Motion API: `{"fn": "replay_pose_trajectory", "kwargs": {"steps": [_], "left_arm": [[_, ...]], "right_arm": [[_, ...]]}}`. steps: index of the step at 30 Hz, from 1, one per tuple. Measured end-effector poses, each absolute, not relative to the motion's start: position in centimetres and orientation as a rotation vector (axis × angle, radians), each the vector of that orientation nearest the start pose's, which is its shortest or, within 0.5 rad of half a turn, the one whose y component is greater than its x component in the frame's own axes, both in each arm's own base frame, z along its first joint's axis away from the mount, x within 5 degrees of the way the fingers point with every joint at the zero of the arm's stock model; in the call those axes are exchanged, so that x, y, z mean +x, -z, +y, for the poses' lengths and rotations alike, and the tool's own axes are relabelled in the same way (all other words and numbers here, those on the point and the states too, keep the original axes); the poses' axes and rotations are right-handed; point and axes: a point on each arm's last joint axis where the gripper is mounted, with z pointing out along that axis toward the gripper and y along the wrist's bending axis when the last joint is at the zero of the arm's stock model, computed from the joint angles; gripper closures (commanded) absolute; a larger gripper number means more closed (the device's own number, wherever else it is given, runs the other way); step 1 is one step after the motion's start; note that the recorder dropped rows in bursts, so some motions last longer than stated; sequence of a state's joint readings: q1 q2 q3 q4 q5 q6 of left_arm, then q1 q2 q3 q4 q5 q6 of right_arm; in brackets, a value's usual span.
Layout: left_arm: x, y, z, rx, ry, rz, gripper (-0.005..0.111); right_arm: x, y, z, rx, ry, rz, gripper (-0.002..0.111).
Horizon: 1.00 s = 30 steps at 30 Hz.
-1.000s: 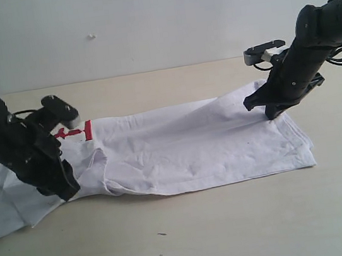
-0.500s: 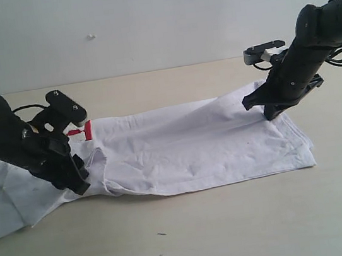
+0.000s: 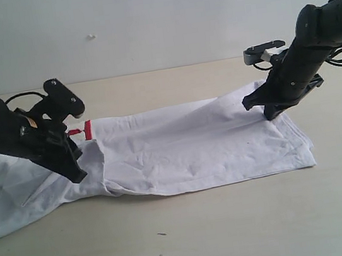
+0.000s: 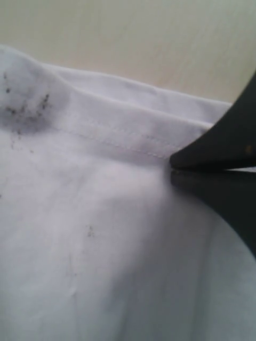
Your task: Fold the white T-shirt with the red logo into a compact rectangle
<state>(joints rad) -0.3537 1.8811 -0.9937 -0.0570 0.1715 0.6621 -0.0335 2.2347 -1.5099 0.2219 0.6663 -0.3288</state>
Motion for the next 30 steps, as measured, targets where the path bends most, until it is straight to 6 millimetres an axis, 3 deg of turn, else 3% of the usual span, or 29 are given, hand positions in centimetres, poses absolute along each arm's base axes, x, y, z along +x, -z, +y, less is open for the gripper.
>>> {"fn": "replay_pose_trajectory", "kwargs": {"steps": [10,17,20,27,30], "left_arm": [[35.0,-14.7,-13.0,1.388,-0.227,1.997,0.077],[35.2,-14.1,-13.0,1.436,-0.251,1.964,0.077],[35.3,-14.4,-13.1,1.362,-0.199,2.046,0.077],[36.0,-17.8,-13.2,1.258,-0.032,2.385,0.077],[35.1,-17.5,-12.9,1.247,0.008,2.506,0.077]], "right_arm": [[44.4,-10.3,-0.2,-0.198,-0.156,2.841,0.108],[44.4,-10.3,-0.2,-0.2,-0.156,2.84,0.108],[44.4,-10.3,-0.2,-0.198,-0.158,2.84,0.108],[44.4,-10.3,-0.2,-0.198,-0.158,2.84,0.108],[44.4,-10.3,-0.2,-0.198,-0.158,2.84,0.108]]}}
